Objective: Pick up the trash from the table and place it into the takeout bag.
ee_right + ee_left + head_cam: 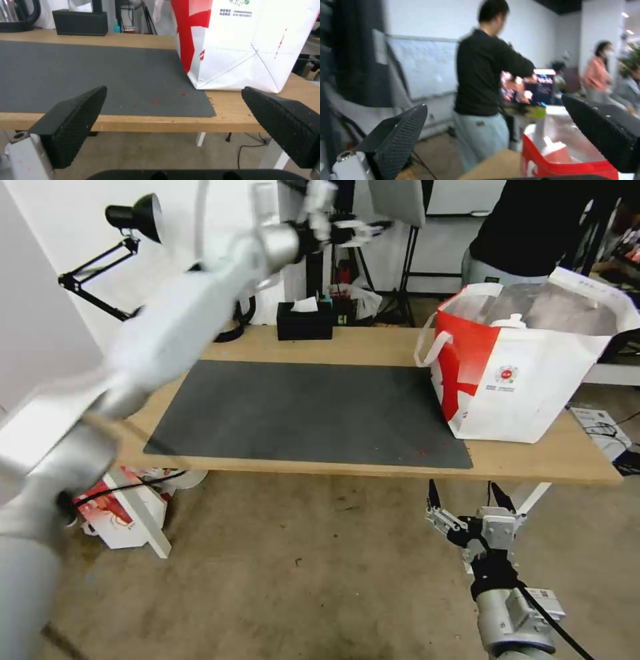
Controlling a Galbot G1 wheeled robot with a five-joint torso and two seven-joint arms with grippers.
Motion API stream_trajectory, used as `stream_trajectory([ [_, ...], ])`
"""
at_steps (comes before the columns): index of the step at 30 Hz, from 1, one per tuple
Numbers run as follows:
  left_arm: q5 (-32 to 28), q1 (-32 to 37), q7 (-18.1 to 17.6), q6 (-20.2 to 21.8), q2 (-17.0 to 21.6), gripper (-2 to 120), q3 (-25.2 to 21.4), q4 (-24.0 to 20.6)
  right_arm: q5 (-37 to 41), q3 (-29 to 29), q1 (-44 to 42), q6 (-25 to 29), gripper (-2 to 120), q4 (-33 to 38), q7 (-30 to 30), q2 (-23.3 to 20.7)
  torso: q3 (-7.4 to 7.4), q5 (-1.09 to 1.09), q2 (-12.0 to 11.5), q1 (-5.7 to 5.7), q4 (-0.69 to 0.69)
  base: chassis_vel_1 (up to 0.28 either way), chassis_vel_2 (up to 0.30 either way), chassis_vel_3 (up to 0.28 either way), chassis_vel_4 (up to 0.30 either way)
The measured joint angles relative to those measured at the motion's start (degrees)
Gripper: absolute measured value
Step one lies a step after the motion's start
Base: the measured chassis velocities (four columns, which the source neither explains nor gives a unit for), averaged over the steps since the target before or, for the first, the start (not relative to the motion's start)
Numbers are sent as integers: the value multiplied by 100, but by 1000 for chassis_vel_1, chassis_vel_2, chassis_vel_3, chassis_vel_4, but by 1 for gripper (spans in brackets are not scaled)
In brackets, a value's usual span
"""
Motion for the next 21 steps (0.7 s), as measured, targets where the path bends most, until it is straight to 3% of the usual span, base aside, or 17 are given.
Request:
stream_trajectory([
  [2, 193, 823, -262, -155, 409, 100, -591, -702, 0, -1, 0, 0, 100, 0, -1, 0, 0, -5, 0, -1, 4, 0, 0, 0, 0],
  [3, 193, 823, -262, -155, 409, 100, -591, -702, 0, -1, 0, 0, 100, 0, -1, 0, 0, -5, 0, -1, 4, 0, 0, 0, 0],
  [5, 459, 1907, -430, -336, 827, 100, -1501, -1476, 0, 1, 1, 0, 100, 0, -1, 0, 0, -4, 0, 0, 3, 0, 0, 0, 0],
  [7, 657, 2802, -557, -565, 1106, 100, -2106, -2036, 0, 0, 0, 0, 100, 0, -1, 0, -1, 3, 0, -1, 5, 0, 0, 0, 0],
  [8, 657, 2802, -557, -565, 1106, 100, -2106, -2036, 0, 0, 0, 0, 100, 0, -1, 0, -1, 3, 0, -1, 5, 0, 0, 0, 0],
  [9, 820, 3544, -676, -689, 1207, 100, -2635, -2445, 0, 0, 0, 0, 100, 0, 0, 0, 0, -4, 0, -1, 2, 0, 0, 0, 0],
  [10, 892, 3772, -718, -721, 1220, 100, -2830, -2568, 0, 0, 0, 0, 100, 0, -1, 0, 0, -5, 0, -1, 2, 0, 0, 0, 0],
  [11, 1117, 4476, -806, -820, 1198, 100, -3396, -2916, 0, 0, 0, 0, 100, 0, -1, 0, -1, 4, 0, -1, 1, 0, 0, 0, 0],
  [12, 1155, 4623, -824, -832, 1182, 100, -3501, -2983, 0, 0, 0, 0, 100, 0, -1, 0, -1, 5, 0, -1, 1, 0, 0, 0, 0],
  [13, 1347, 5289, -922, -873, 1051, 100, -3959, -3288, 0, 0, 0, 0, 100, 0, 0, 0, -1, -1, 0, -1, 3, 0, 0, 0, 0],
  [14, 1347, 5289, -922, -873, 1051, 100, -3959, -3288, 0, 0, 0, 0, 100, 0, 0, 0, -1, -1, 0, -1, 3, 0, 0, 0, 0],
  [17, 2011, 6457, -1022, -1057, 477, 100, -4688, -3844, 0, -1, 0, 0, 100, 0, -1, 0, 0, 0, 0, -1, 1, 0, 0, 0, 0],
  [18, 2011, 6457, -1022, -1057, 477, 100, -4688, -3844, 0, -1, 0, 0, 100, 0, -1, 0, 0, 0, 0, -1, 1, 0, 0, 0, 0],
  [20, 2379, 7004, -1049, -1166, 62, 100, -4936, -4129, 0, 1, 0, 0, 100, 0, 0, -1, 0, 0, 0, -1, 1, 0, 0, 0, 0],
  [21, 2895, 7603, -1098, -1377, -428, 100, -5093, -4382, 0, 0, 1, 0, 100, 0, 0, -1, 0, 1, -1, -1, 3, 0, 0, 0, 0],
])
